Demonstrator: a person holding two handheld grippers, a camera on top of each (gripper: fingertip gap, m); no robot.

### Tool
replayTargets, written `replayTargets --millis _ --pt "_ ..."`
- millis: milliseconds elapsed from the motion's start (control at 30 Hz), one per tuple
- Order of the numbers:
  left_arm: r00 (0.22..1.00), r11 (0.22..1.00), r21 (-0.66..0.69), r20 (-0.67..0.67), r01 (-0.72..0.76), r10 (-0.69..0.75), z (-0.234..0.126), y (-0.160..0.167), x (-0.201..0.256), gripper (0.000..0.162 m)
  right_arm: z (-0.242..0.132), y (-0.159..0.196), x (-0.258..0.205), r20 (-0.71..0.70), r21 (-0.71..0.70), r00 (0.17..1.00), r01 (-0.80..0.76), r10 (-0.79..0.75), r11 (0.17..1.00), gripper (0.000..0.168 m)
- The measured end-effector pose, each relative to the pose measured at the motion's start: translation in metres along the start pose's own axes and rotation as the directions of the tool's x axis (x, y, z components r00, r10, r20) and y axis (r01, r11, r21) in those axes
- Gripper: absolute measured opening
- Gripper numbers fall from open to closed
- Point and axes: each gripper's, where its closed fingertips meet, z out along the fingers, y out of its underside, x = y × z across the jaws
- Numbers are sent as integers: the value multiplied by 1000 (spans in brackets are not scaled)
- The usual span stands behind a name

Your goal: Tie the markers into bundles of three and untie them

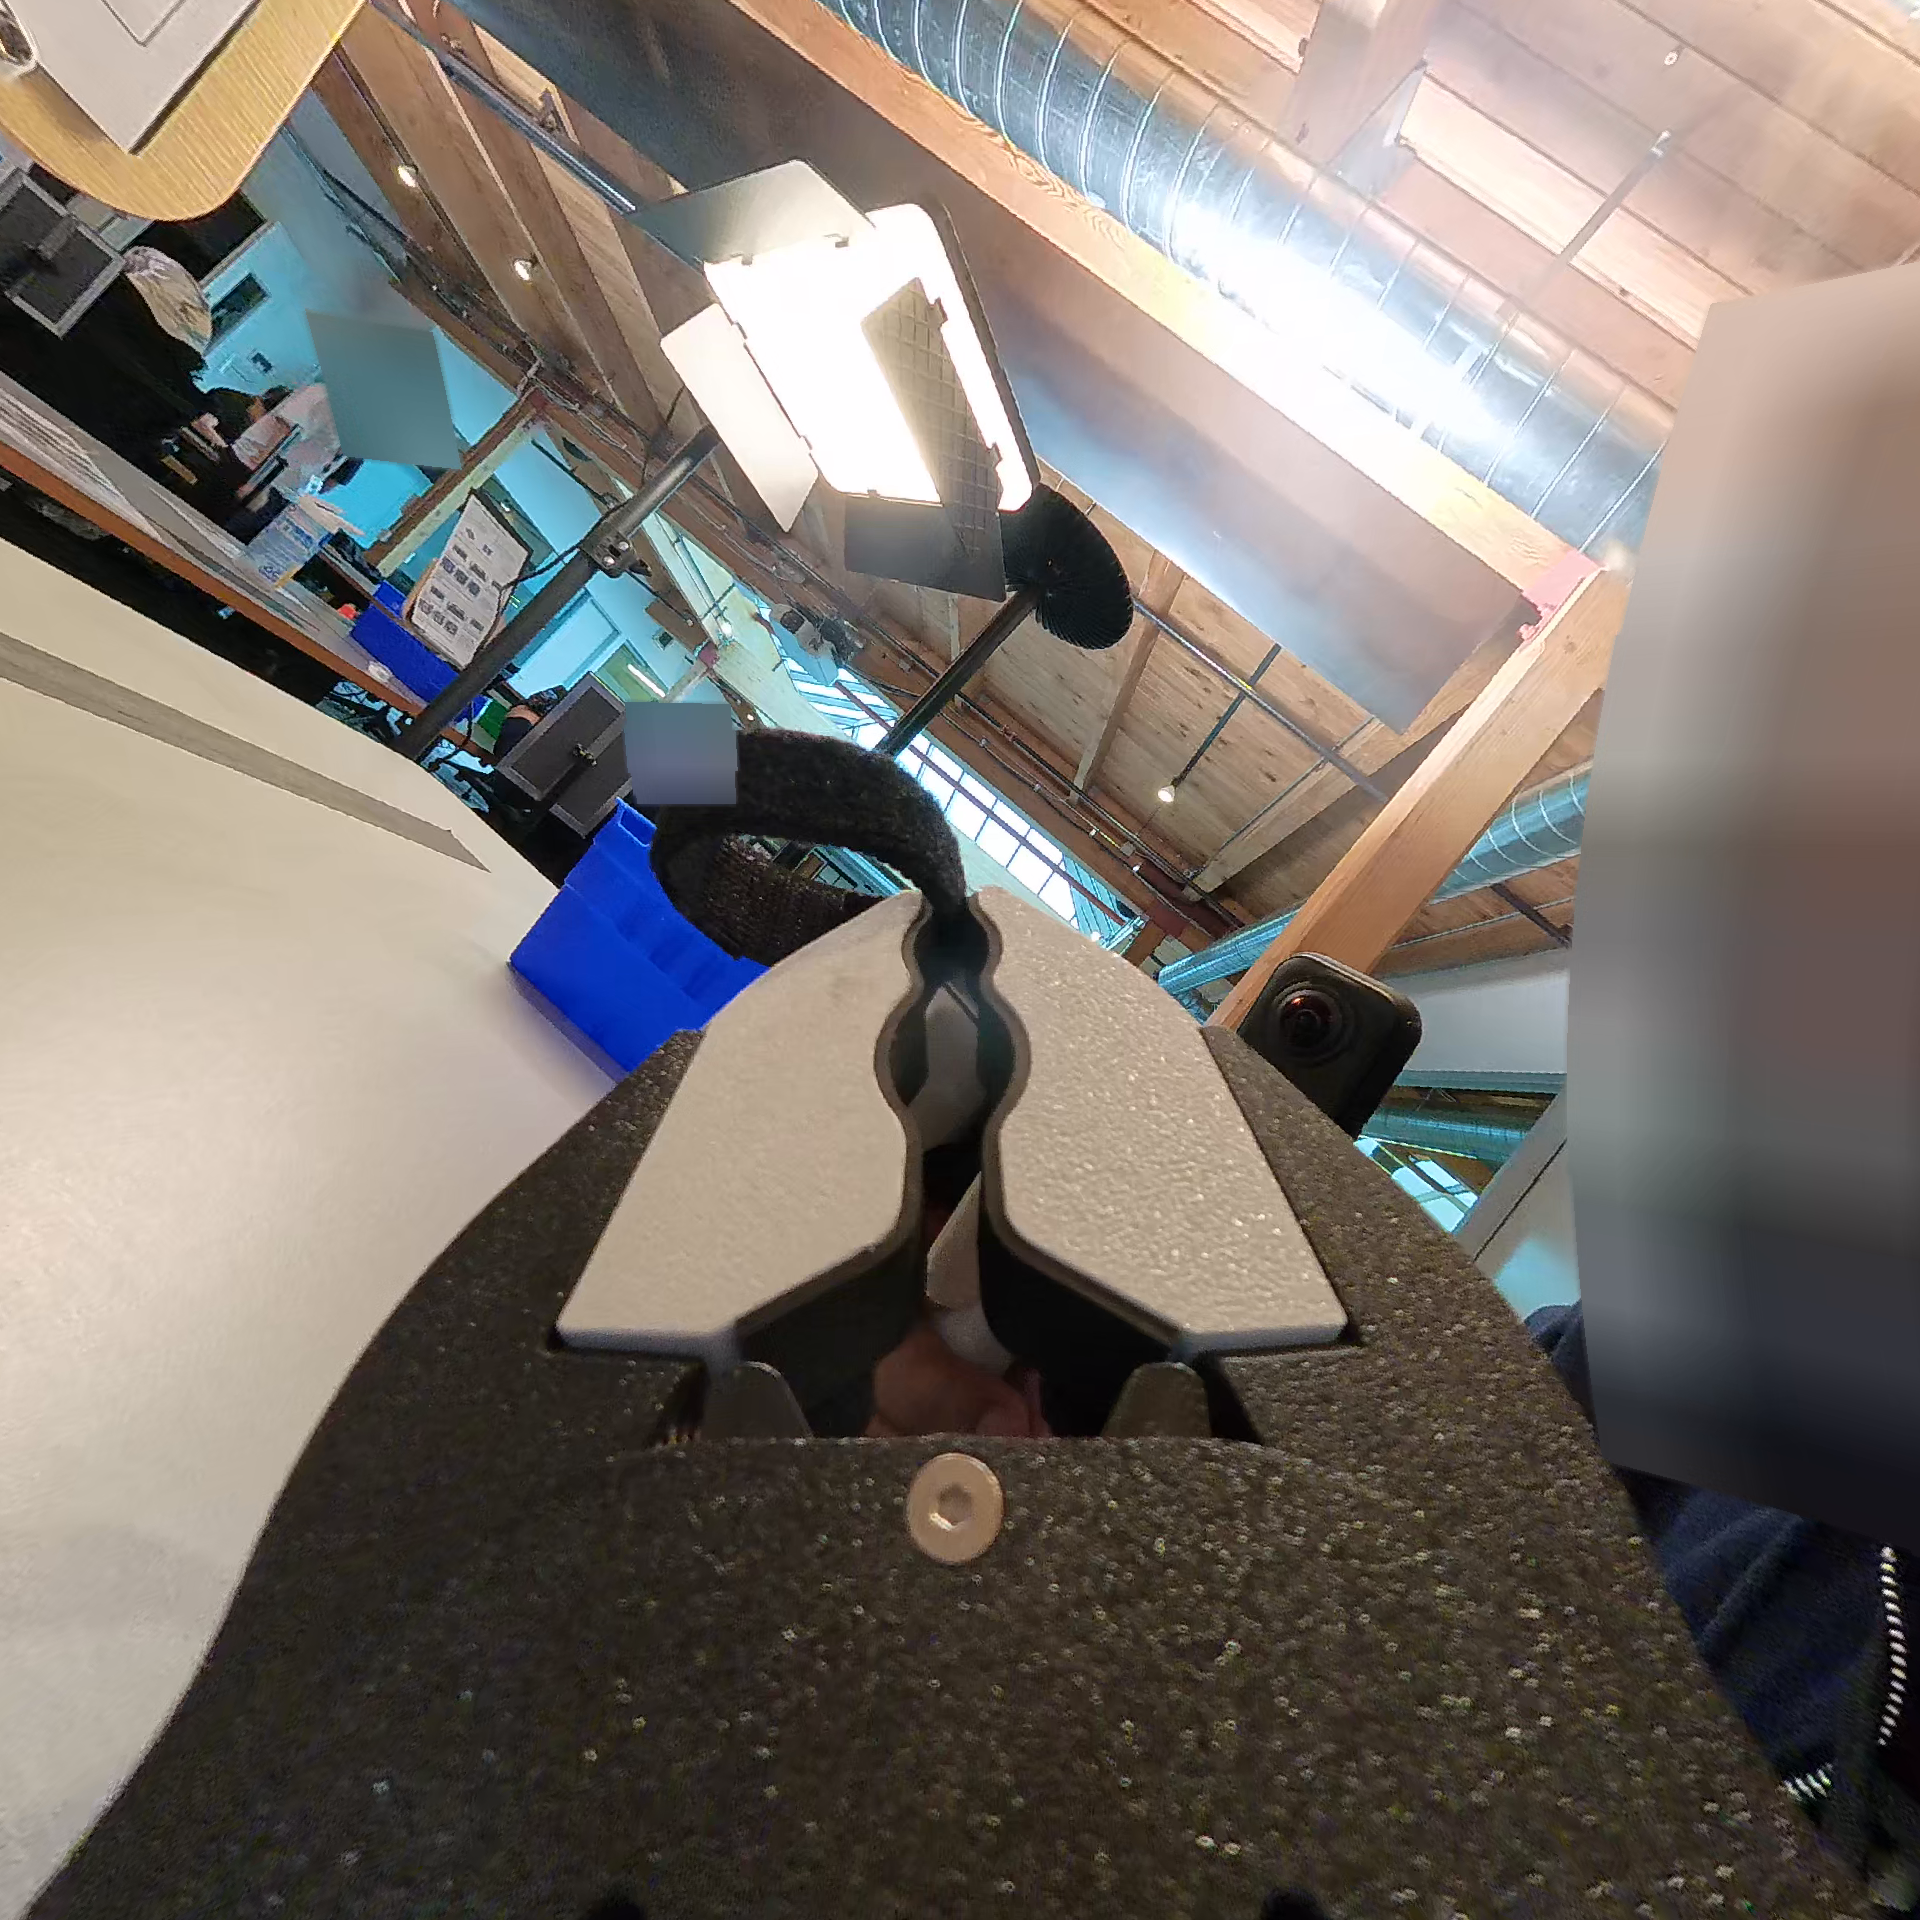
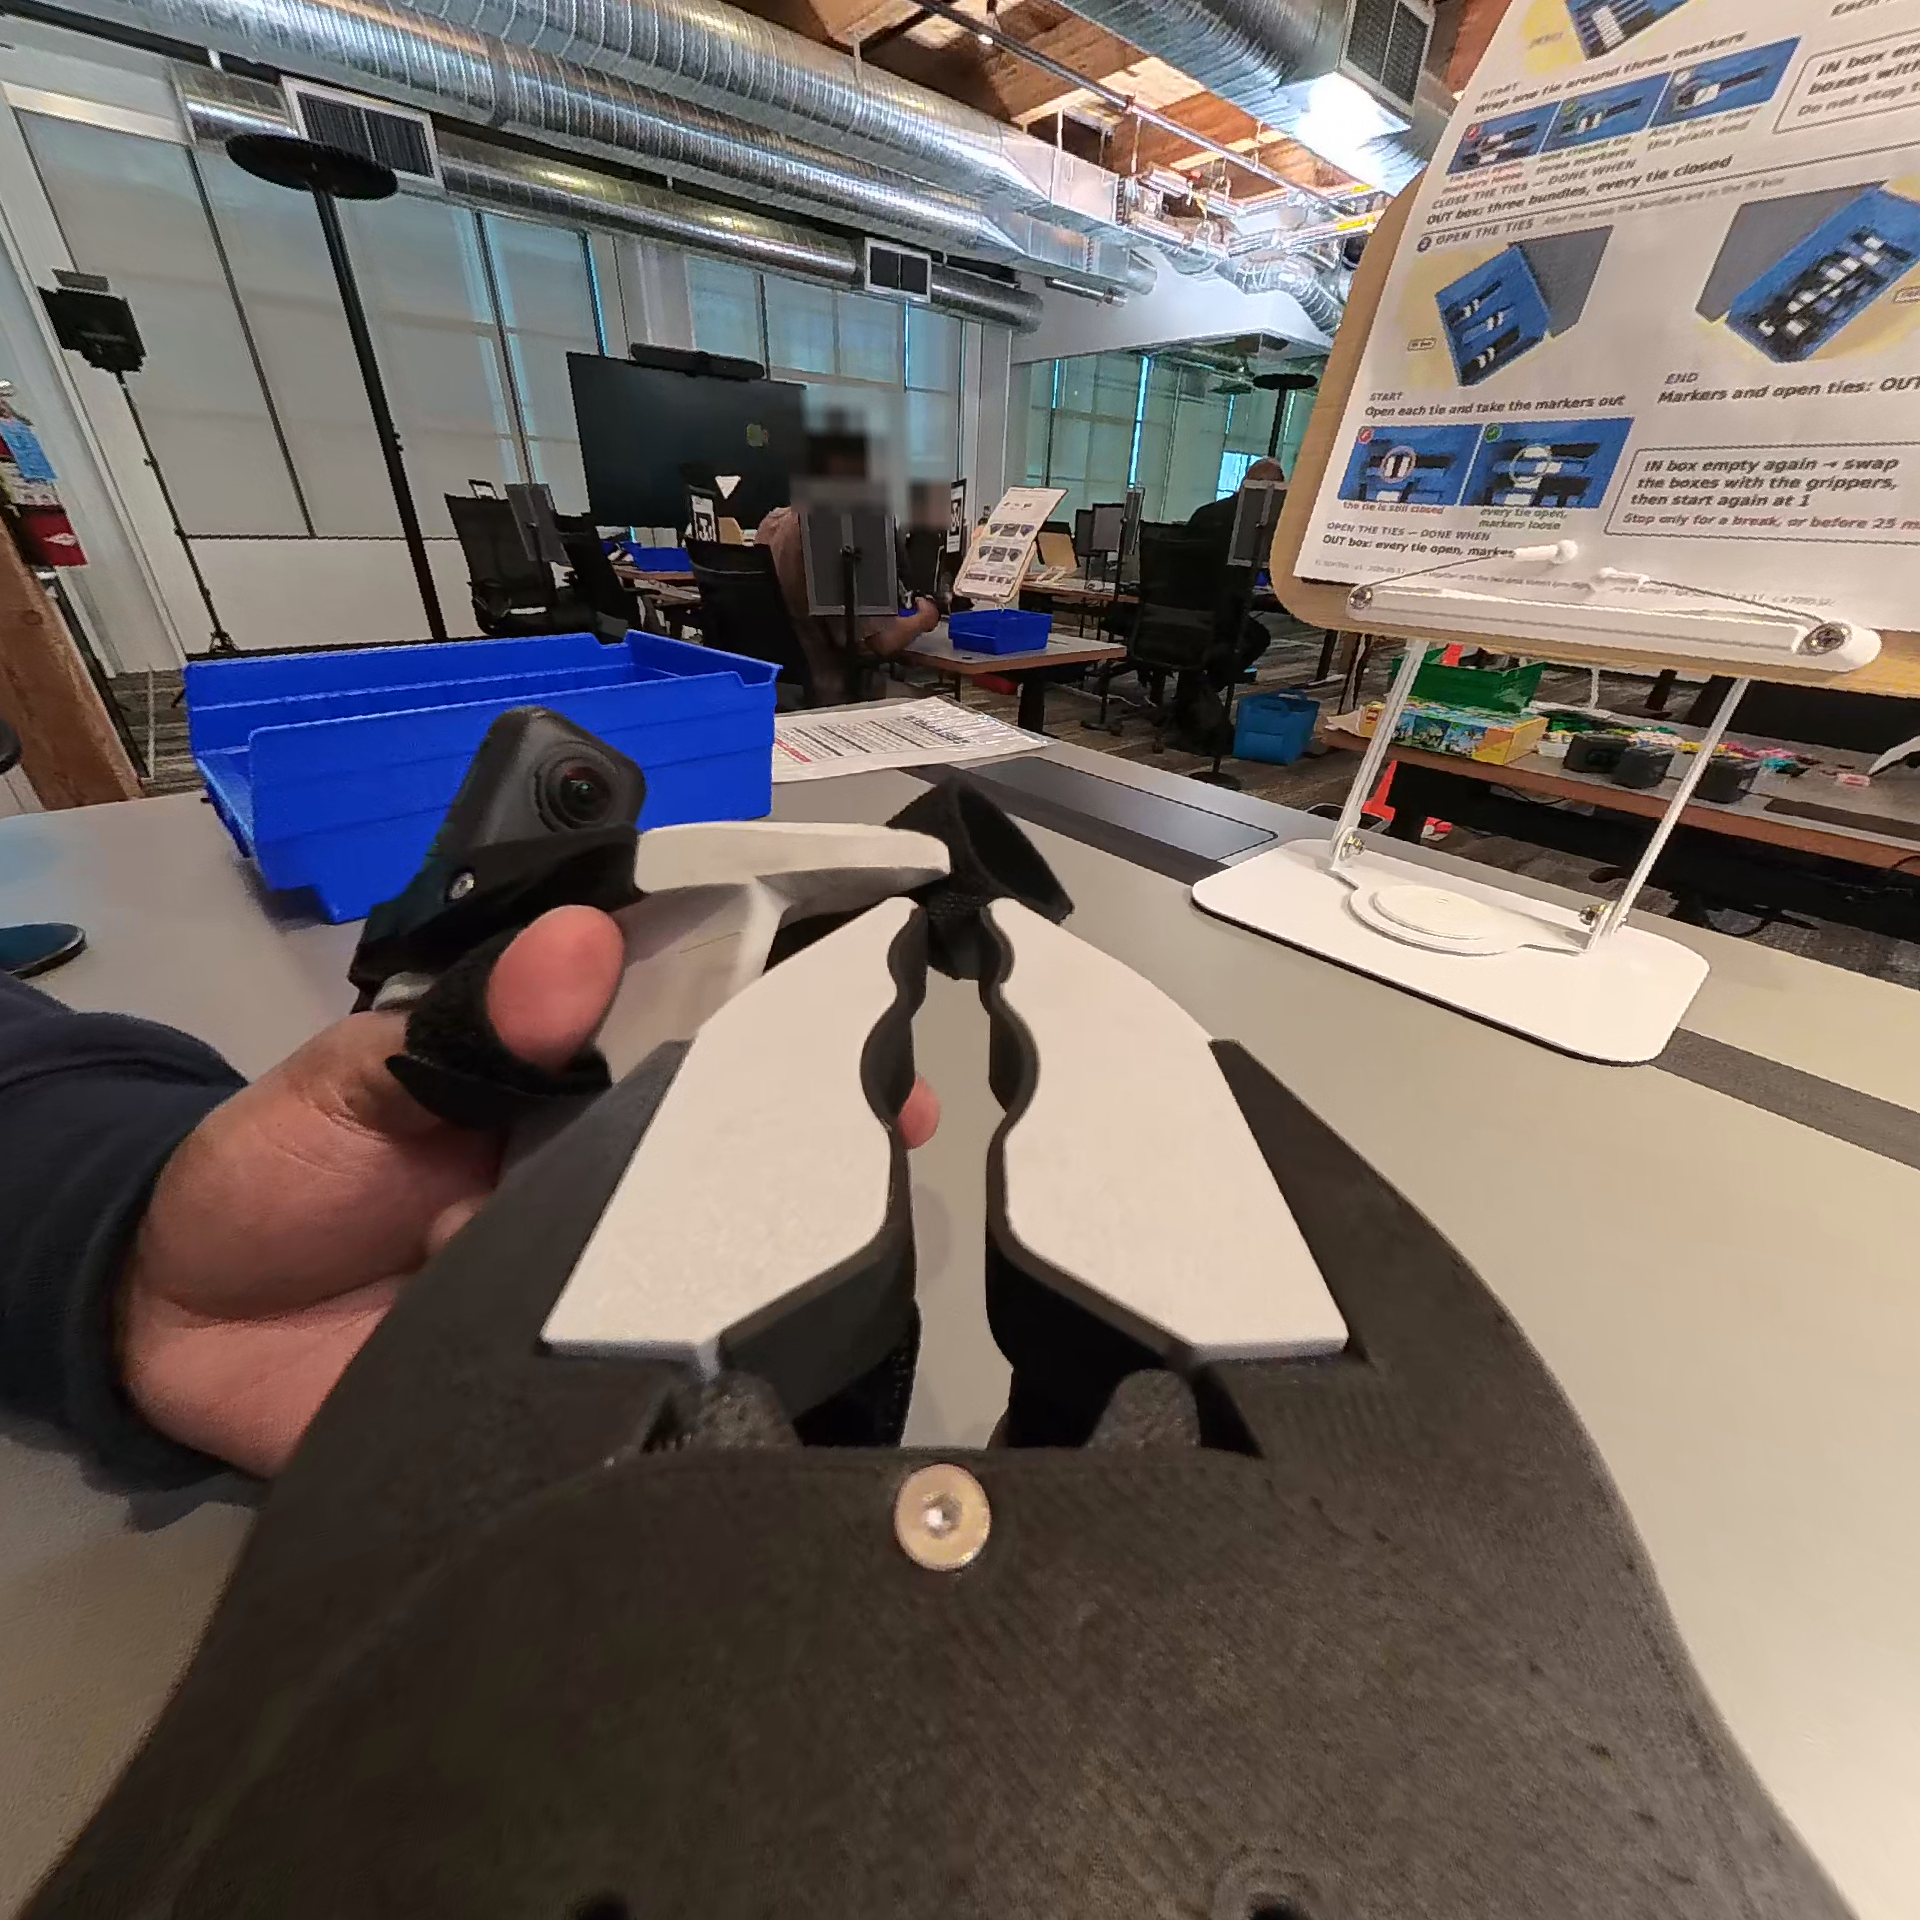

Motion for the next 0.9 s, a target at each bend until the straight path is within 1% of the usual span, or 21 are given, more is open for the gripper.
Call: replayTargets --millis 133,167,367,600,633,667,700,767,833,900 --pt "1000 1000 -8 -5 11 -11 -1 0 -1 3 0 1 0 10 -3 1000 -4 4 1000 7" --pt "1000 1000 -8 -3 12 -12 -1 -1 -2 3 0 0 -1 20 -1 1000 -5 5 1000 1" --pt "999 1000 -18 -20 24 -25 -2 -2 -2 3 -1 0 -3 55 4 998 -39 39 999 0" --pt "995 998 -33 -80 53 -56 -5 -6 3 2 -2 -3 -3 128 16 975 -186 183 982 0" --pt "991 997 28 -115 67 -63 -8 -16 6 2 -3 -3 5 93 25 972 -220 216 975 0" --pt "986 987 123 -142 105 -88 -15 -34 8 2 -5 -3 17 57 39 963 -267 265 963 0" --pt "981 976 166 -157 141 -115 -20 -47 6 2 -6 -2 30 38 44 944 -329 328 943 0" --pt "985 978 170 -142 123 -99 -26 -61 0 2 -8 4 56 4 47 901 -434 434 900 0" --pt "989 978 185 -124 101 -78 -28 -68 -3 2 -7 7 62 13 33 903 -430 430 902 0" --pt "994 984 165 -93 70 -55 -25 -61 -5 2 -2 6 42 61 -6 936 -348 347 938 0"
